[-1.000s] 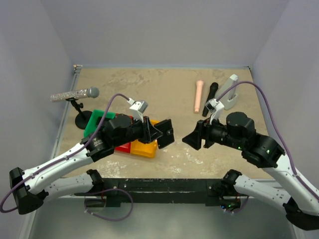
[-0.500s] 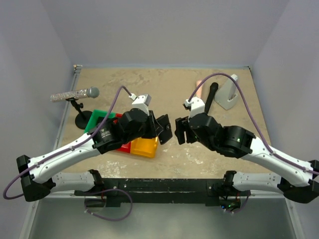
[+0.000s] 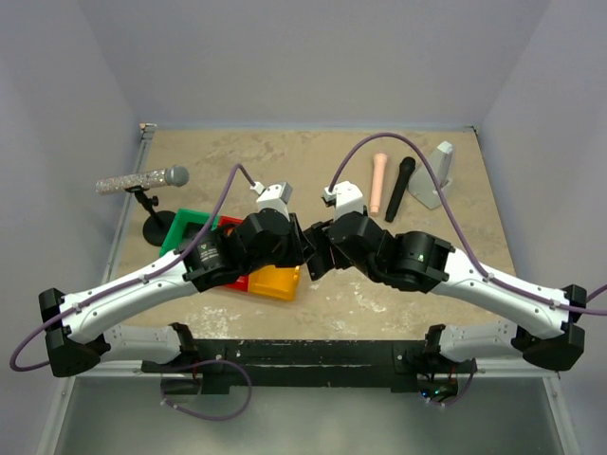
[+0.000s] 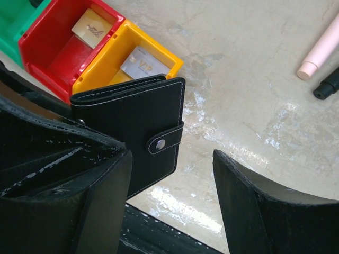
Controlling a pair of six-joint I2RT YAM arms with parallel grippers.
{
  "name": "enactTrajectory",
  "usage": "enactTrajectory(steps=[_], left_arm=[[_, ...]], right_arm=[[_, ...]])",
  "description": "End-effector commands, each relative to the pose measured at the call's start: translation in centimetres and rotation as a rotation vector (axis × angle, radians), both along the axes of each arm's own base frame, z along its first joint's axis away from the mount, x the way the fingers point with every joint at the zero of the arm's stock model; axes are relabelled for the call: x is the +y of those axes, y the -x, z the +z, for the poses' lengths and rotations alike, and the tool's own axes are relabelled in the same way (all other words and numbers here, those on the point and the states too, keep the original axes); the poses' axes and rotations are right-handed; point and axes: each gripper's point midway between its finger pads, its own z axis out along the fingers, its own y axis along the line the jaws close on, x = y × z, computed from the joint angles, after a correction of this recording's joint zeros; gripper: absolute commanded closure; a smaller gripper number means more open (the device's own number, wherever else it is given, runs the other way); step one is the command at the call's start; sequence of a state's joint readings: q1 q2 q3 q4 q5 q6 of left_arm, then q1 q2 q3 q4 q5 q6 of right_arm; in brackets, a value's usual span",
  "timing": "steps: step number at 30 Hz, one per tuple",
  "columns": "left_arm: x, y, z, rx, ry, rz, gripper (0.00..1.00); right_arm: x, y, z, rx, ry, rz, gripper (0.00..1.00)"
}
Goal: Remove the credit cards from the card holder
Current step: Open the card holder at the center of the board.
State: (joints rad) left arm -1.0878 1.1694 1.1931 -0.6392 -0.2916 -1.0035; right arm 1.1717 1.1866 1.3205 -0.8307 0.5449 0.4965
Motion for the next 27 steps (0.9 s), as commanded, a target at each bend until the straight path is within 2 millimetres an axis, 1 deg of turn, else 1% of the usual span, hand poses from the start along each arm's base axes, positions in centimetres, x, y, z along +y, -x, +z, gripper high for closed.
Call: enactTrajectory(steps=[1, 12, 18, 27], left_arm=[[-0.7, 0.0, 2.8, -0.013, 0.089, 0.009, 1.00], [-0.8, 0.5, 3.1, 0.003, 0.123, -0.005, 1.00], [-0.9, 0.8, 3.6, 0.000, 0.148, -0.016, 1.00], [-0.9, 1.0, 3.9, -0.003, 0.166, -0.024, 1.00]], right_arm=[[0.1, -0.7, 1.5, -0.038, -0.032, -0.049, 0.35], [0.3, -1.1, 0.4, -0.013, 0.020, -0.081, 0.41], [0.4, -1.1, -0.4, 0.009, 0.052, -0.090, 0.44], [0.1, -1.2, -1.3, 0.029, 0.128, -0.104, 0.50]])
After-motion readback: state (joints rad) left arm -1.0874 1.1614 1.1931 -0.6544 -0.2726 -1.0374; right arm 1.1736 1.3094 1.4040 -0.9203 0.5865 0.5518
